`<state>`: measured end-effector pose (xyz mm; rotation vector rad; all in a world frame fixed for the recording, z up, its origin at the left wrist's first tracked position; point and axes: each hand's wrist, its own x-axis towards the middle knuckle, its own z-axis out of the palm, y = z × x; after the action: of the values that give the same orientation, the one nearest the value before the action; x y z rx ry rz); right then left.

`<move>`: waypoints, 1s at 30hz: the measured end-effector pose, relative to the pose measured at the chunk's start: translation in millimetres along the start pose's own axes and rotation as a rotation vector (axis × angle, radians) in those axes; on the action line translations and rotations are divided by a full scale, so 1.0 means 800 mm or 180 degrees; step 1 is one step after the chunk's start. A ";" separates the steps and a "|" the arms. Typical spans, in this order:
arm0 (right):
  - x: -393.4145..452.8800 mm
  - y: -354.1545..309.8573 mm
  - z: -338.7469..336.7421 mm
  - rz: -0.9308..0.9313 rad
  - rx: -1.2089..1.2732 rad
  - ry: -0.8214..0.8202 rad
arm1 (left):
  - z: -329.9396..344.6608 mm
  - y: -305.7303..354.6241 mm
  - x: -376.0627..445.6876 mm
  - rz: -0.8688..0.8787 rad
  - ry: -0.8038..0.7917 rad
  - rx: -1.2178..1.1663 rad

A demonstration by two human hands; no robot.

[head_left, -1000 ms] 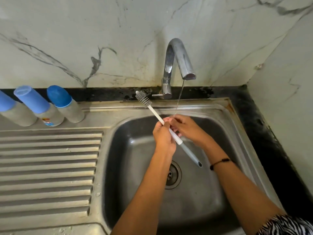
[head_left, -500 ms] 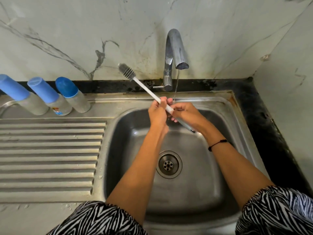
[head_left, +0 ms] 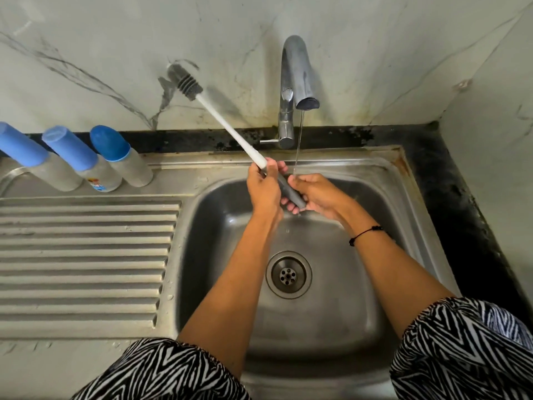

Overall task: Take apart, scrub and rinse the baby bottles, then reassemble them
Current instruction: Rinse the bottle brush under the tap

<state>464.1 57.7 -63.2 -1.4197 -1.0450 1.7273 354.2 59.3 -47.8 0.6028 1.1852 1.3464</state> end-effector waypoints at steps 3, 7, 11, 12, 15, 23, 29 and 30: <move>0.001 0.005 -0.005 0.0240 0.0163 0.0495 | 0.000 -0.003 0.006 0.0114 0.0060 -0.0292; -0.002 0.009 0.000 0.0453 0.1115 0.0583 | -0.002 -0.004 0.009 0.0160 0.0027 -0.0374; -0.003 0.000 0.010 0.0419 0.1949 0.0470 | 0.002 -0.007 0.005 0.0166 -0.0167 -0.0293; -0.002 -0.003 0.014 0.0379 0.2012 0.0508 | 0.003 -0.008 0.004 0.0151 -0.0222 -0.0196; 0.001 -0.010 0.023 0.0263 0.2107 0.0745 | 0.003 -0.009 0.005 0.0169 -0.0257 0.0011; -0.014 -0.007 0.018 0.0376 0.2574 0.0568 | -0.001 -0.013 0.004 0.0227 -0.0198 0.0131; -0.028 0.008 0.009 0.0428 0.2358 0.0835 | 0.001 -0.023 -0.006 0.0069 -0.0385 0.0013; -0.029 0.011 0.006 0.0417 0.2298 0.0910 | 0.003 -0.025 -0.007 -0.0011 -0.0420 -0.0083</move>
<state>463.5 32.5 -60.2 -1.2106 -0.1349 1.6761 365.3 51.0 -63.0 0.6604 1.0600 1.2972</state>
